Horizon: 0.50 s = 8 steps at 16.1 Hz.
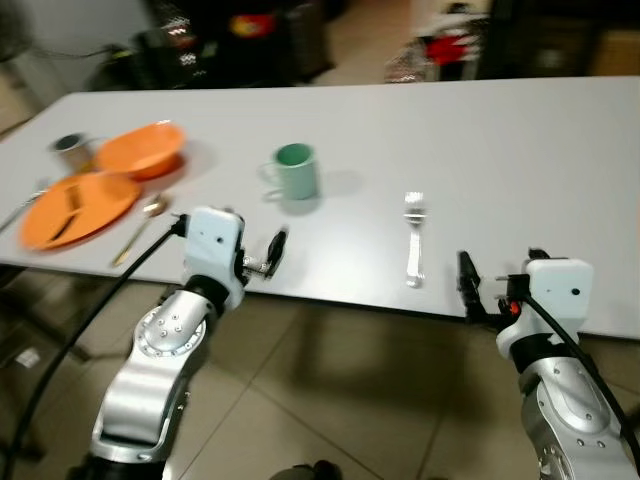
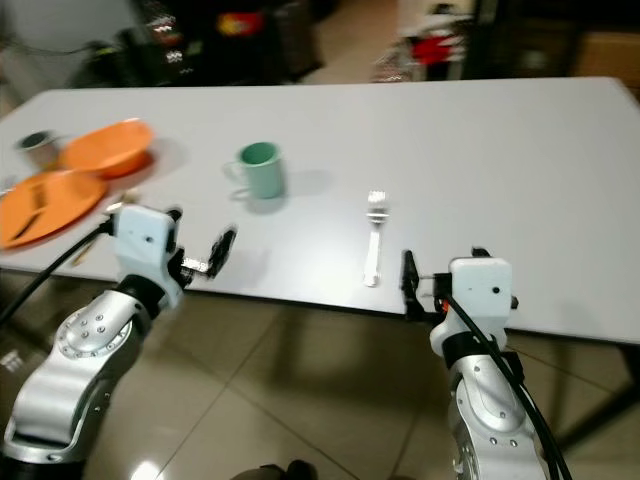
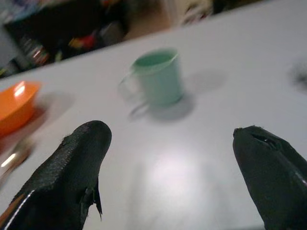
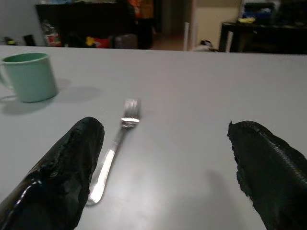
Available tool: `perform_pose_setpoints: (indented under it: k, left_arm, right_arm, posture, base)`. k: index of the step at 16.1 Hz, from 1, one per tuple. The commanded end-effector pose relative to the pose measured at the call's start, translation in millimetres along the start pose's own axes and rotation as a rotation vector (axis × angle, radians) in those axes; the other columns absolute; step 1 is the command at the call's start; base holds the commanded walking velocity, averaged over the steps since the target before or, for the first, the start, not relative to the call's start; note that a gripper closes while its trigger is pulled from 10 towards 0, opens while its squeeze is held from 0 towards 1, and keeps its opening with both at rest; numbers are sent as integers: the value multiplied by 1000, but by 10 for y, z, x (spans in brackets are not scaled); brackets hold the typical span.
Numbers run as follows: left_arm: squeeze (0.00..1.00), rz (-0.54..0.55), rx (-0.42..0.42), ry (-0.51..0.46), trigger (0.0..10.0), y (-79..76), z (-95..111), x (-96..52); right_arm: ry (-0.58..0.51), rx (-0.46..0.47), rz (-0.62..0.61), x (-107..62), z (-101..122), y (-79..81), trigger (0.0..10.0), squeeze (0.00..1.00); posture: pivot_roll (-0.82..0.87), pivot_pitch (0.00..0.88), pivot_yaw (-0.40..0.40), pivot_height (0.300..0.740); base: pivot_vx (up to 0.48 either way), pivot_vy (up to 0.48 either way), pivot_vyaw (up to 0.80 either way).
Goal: Setting the table
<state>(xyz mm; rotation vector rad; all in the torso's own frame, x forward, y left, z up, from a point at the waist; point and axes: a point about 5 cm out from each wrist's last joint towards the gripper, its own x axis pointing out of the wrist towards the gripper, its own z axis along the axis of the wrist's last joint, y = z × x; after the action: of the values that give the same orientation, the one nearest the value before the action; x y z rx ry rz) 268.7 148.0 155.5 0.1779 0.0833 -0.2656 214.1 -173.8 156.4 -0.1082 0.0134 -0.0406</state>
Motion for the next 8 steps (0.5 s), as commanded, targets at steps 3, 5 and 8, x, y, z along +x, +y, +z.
perform_pose_setpoints:
  k: [3,5,8]
  left_arm:
    - [604,-20,8,-66,10000,-35,2,-108]
    - [600,-2,4,-85,10000,-68,21,-133]
    - [341,22,-12,-89,10000,-121,-14,-195]
  right_arm:
    - [-6,67,52,34,-53,110,10000,1000]
    - [3,99,105,36,-68,168,10000,1000]
    - [60,150,128,33,-137,209,10000,1000]
  posture:
    - [-116,51,151,740]
    - [-114,56,136,740]
    - [-114,66,119,740]
  base:
    - [0,0,800]
    - [0,0,800]
    - [0,0,800]
